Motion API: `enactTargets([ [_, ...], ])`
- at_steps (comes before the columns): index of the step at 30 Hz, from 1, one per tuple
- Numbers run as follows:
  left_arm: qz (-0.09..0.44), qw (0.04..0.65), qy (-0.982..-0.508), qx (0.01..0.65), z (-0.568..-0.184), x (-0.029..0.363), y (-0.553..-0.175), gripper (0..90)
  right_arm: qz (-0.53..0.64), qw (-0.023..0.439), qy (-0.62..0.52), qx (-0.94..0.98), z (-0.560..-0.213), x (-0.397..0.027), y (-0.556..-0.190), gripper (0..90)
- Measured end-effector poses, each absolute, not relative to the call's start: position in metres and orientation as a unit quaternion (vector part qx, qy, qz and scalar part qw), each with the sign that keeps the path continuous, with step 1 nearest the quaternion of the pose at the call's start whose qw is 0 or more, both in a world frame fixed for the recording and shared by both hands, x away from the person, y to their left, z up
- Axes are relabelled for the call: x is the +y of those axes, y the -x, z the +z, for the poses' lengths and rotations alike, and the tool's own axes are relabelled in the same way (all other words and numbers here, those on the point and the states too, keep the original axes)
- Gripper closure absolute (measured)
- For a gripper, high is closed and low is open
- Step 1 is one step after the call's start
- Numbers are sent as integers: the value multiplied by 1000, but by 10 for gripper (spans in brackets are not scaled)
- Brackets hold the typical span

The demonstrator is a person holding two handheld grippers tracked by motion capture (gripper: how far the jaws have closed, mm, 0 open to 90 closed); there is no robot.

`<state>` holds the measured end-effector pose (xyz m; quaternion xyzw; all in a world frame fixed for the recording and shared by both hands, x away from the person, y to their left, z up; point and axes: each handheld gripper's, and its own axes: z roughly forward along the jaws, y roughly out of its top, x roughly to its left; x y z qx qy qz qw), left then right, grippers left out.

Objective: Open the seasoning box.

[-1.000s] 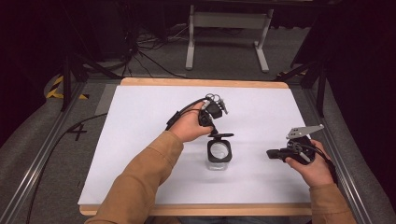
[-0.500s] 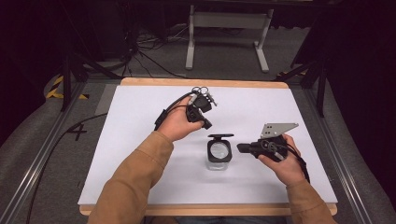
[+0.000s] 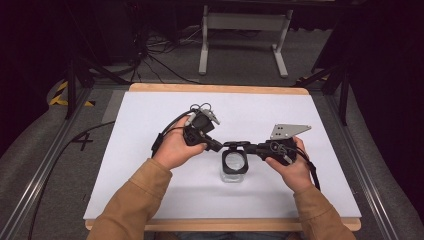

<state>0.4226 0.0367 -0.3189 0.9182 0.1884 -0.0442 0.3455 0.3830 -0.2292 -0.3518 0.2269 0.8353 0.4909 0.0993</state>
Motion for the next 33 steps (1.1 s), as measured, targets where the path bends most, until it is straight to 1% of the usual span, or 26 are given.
enactTargets([
  [1, -30, 358, -915, 184, -320, 28, -418, 869, 490, 95, -227, 836, -352, -229, -382, 900],
  [2, -30, 358, -915, 184, -320, 28, -418, 876, 490, 95, -227, 836, -352, -229, -382, 900],
  [3, -8, 375, -908, 186, -320, 22, -415, 887, 487, 87, -225, 839, -354, -230, -379, 900],
  [4, 2, 381, -905, 187, -319, 20, -414, 889, 483, 84, -225, 842, -355, -230, -377, 900],
  [6, 7, 385, -903, 189, -319, 18, -412, 892, 478, 81, -223, 846, -358, -230, -375, 900],
  [7, 22, 394, -900, 186, -316, 15, -409, 893, 463, 70, -223, 855, -364, -229, -371, 900],
  [9, 25, 400, -897, 188, -315, 13, -408, 893, 457, 68, -222, 859, -367, -228, -369, 900],
  [12, 41, 413, -888, 199, -311, 12, -408, 892, 441, 60, -216, 869, -374, -224, -364, 900],
  [14, 44, 425, -879, 213, -309, 12, -411, 890, 446, 52, -213, 868, -375, -222, -361, 900],
  [15, 46, 431, -874, 219, -309, 12, -412, 890, 441, 60, -209, 871, -374, -221, -358, 900],
  [20, 58, 453, -856, 243, -307, 14, -422, 891, 445, 62, -211, 868, -376, -222, -355, 900],
  [21, 63, 457, -849, 258, -308, 14, -425, 892, 449, 62, -211, 866, -377, -223, -354, 900],
  [24, 67, 456, -845, 272, -310, 15, -430, 894, 452, 62, -214, 864, -377, -224, -353, 900],
  [31, 64, 460, -842, 273, -311, 14, -430, 893, 450, 62, -214, 864, -377, -224, -352, 900],
  [33, 62, 466, -843, 261, -309, 17, -427, 838, 445, 63, -214, 867, -376, -223, -352, 900],
])
